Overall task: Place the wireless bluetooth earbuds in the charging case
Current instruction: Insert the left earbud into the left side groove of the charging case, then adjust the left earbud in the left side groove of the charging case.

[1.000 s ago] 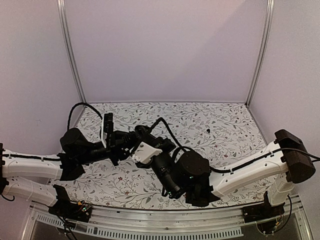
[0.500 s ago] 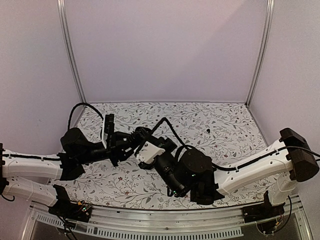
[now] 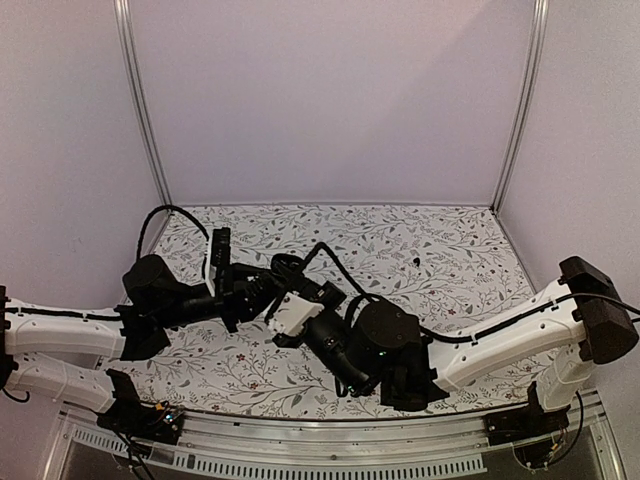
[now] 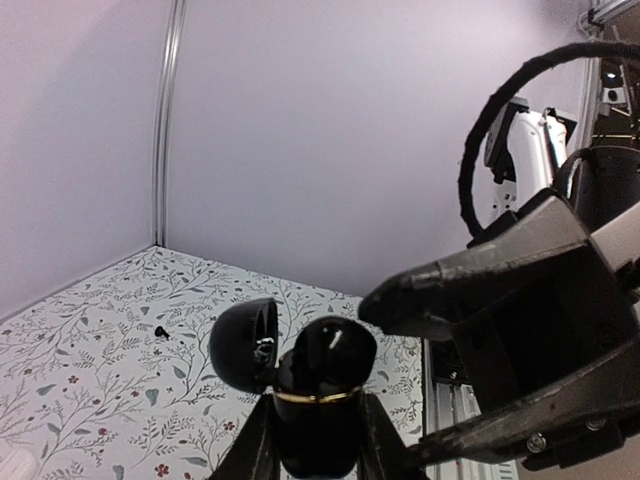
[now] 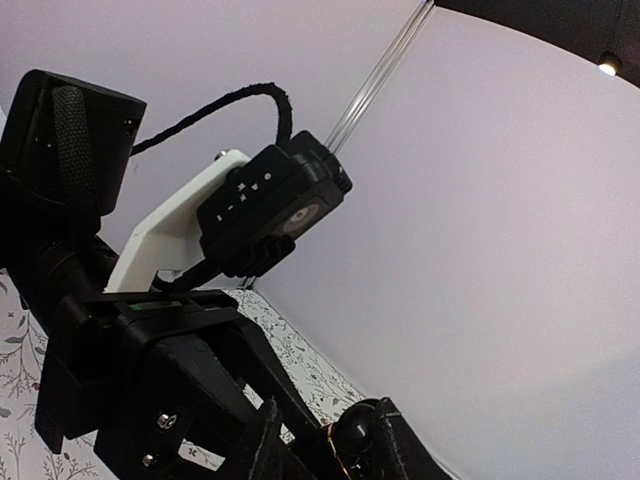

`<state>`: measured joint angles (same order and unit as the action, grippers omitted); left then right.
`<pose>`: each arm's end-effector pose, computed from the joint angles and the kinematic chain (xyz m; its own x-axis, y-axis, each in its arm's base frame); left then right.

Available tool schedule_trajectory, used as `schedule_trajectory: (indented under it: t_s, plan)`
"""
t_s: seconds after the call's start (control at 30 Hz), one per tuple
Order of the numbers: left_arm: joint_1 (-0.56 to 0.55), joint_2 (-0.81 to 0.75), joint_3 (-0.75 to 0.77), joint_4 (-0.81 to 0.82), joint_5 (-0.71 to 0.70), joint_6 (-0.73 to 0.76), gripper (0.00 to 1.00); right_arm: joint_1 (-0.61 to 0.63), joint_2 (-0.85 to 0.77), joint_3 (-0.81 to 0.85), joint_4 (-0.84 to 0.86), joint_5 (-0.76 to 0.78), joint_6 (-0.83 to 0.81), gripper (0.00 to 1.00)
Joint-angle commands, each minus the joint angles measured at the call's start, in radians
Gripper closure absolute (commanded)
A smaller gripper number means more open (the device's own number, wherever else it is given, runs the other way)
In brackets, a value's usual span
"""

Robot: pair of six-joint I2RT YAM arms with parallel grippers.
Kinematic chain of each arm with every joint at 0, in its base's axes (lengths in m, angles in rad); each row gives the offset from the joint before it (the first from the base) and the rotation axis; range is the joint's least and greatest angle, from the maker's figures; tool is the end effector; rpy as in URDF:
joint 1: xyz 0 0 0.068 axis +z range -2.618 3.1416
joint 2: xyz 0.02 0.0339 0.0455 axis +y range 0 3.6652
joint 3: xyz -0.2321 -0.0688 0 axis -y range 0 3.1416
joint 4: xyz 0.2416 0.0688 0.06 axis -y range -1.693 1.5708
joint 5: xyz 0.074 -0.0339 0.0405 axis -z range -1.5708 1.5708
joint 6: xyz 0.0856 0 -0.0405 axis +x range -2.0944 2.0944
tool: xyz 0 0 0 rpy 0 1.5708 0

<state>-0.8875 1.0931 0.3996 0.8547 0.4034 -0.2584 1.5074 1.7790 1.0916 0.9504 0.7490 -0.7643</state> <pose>0.1559 -0.2447 0.2358 -0.1468 -0.1919 -0.9704 0.9520 0.2391 -0.1913 0.0851 0.4202 0.2692 0.4889 -0.2989 -0.8196 -0.4861 0.6867 -0.5405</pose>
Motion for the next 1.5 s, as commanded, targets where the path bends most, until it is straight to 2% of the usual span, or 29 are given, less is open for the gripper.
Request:
schedule_trajectory:
  t_s: [0.0,0.2,0.33,0.5,0.7,0.8,0.93,1.07,1.17,1.47]
  plan:
    - [0.008,-0.001,0.036,0.040,-0.005,0.006,1.00,0.012,-0.015,-0.013,-0.032,-0.024,0.018,0.68]
    - [0.010,-0.007,0.030,0.044,-0.010,0.002,1.00,0.011,-0.049,-0.034,-0.013,-0.025,0.035,0.63]
    - [0.013,-0.006,0.024,0.051,-0.011,-0.003,1.00,0.014,-0.074,-0.048,-0.012,-0.033,0.050,0.56]
    - [0.020,-0.010,0.001,0.080,-0.009,-0.007,1.00,0.019,-0.145,-0.065,-0.046,-0.068,0.107,0.39]
    - [0.023,-0.021,-0.011,0.100,0.004,-0.002,1.00,0.017,-0.235,-0.043,-0.200,-0.075,0.277,0.22]
    - [0.024,-0.028,-0.012,0.099,0.008,0.004,1.00,-0.002,-0.261,-0.026,-0.299,-0.093,0.362,0.17]
    - [0.023,-0.036,-0.015,0.102,0.014,0.016,1.00,-0.076,-0.296,0.016,-0.514,-0.232,0.576,0.13]
    - [0.023,-0.055,-0.056,0.180,0.010,0.029,1.00,-0.142,-0.347,0.016,-0.601,-0.369,0.740,0.02]
    - [0.022,-0.058,-0.088,0.245,0.016,0.052,1.00,-0.159,-0.361,0.034,-0.644,-0.383,0.818,0.01]
    - [0.021,-0.035,-0.080,0.274,0.023,0.070,1.00,-0.169,-0.320,0.114,-0.727,-0.444,0.852,0.01]
